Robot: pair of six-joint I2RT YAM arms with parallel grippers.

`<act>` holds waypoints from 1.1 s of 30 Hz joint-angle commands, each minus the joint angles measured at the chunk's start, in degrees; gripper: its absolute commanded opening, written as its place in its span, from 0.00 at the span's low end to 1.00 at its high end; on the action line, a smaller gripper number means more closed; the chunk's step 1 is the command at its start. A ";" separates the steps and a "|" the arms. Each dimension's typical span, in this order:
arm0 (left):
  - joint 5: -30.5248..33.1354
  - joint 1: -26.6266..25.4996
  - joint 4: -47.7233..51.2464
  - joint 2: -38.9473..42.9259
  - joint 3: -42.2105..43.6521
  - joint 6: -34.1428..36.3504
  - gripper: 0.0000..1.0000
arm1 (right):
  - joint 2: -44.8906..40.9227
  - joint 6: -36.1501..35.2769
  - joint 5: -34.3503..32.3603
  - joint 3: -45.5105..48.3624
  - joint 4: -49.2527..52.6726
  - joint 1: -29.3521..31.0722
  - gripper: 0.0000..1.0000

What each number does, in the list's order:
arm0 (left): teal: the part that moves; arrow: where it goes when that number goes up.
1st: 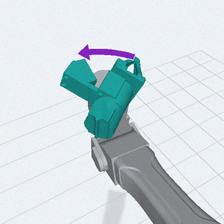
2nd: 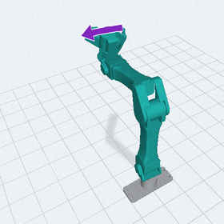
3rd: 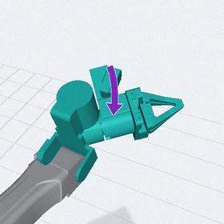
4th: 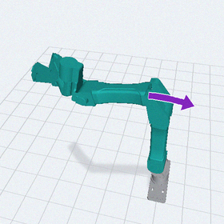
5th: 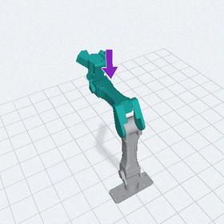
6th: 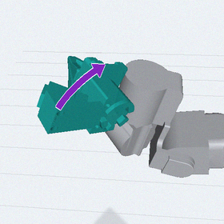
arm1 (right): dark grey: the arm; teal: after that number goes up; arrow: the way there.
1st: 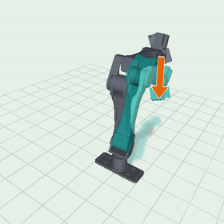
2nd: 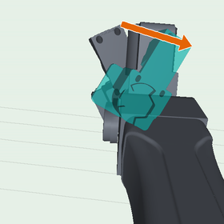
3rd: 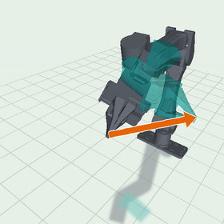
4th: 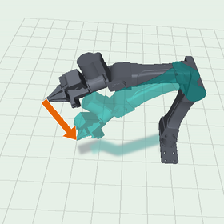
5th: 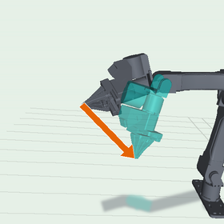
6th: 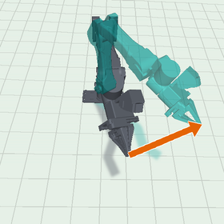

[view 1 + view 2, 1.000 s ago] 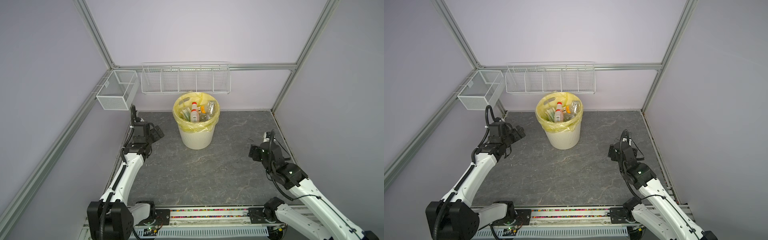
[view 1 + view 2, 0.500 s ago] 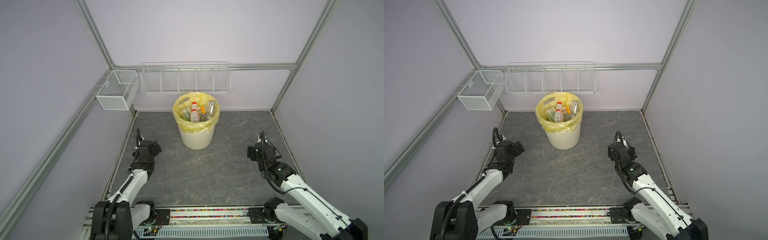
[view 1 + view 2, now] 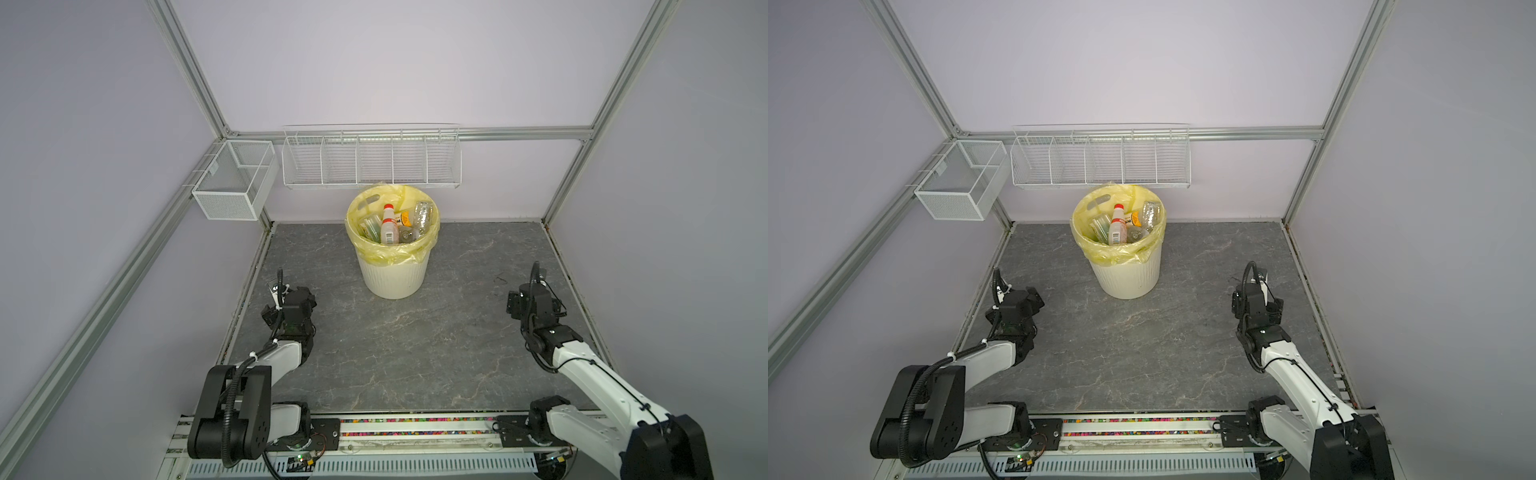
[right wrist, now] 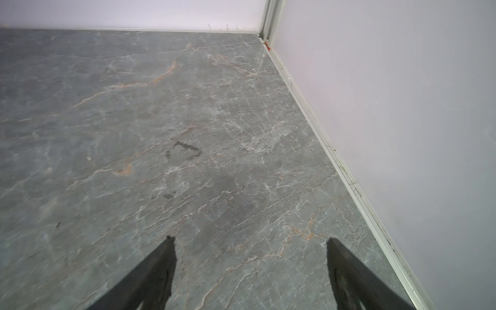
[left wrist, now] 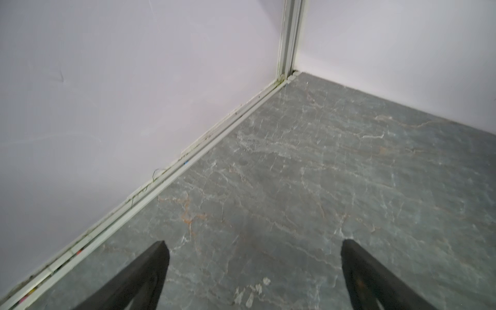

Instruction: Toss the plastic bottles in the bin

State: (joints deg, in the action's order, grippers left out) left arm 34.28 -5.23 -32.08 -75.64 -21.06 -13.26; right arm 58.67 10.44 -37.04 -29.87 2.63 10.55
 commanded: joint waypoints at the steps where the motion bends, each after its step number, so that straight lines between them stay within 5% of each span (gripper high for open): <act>1: 0.37 0.51 -10.44 -3.60 -0.70 3.66 0.99 | 0.70 0.19 1.06 3.02 -9.84 -4.29 0.89; 3: -0.96 0.75 -18.27 -7.68 0.16 5.64 0.99 | 1.83 1.65 1.71 5.14 -15.79 -6.65 0.89; 7: -6.42 0.84 -9.91 -7.19 -3.20 6.44 0.99 | 8.10 3.01 2.25 8.08 -27.11 -9.72 0.89; 10: -10.73 0.84 -12.52 -10.48 -3.24 8.10 0.99 | 14.29 1.13 4.76 6.53 -29.29 -10.32 0.89; 12: -10.77 0.83 -24.94 -14.09 0.20 10.18 0.99 | 16.70 0.83 5.23 5.19 -30.33 -10.44 0.89; 15: -11.02 0.93 -14.34 -11.00 -2.39 8.40 0.99 | 18.71 -1.21 6.86 7.61 -40.46 -10.45 0.89; 19: -11.53 0.93 -23.45 -13.71 -0.25 10.05 0.99 | 21.96 -3.68 9.45 10.16 -49.19 -9.92 0.89; 29: -12.40 1.02 -21.98 -13.46 -0.60 10.31 0.99 | 31.46 -10.47 23.04 15.32 -70.66 -9.91 0.88; 33: -12.42 1.02 -21.86 -13.42 -0.55 10.36 0.99 | 30.04 -10.96 25.64 9.67 -57.68 -9.88 0.89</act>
State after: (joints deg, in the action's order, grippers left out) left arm 22.46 -4.51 -52.07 -88.53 -22.17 -3.97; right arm 88.23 2.35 -15.44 -16.71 -54.96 0.47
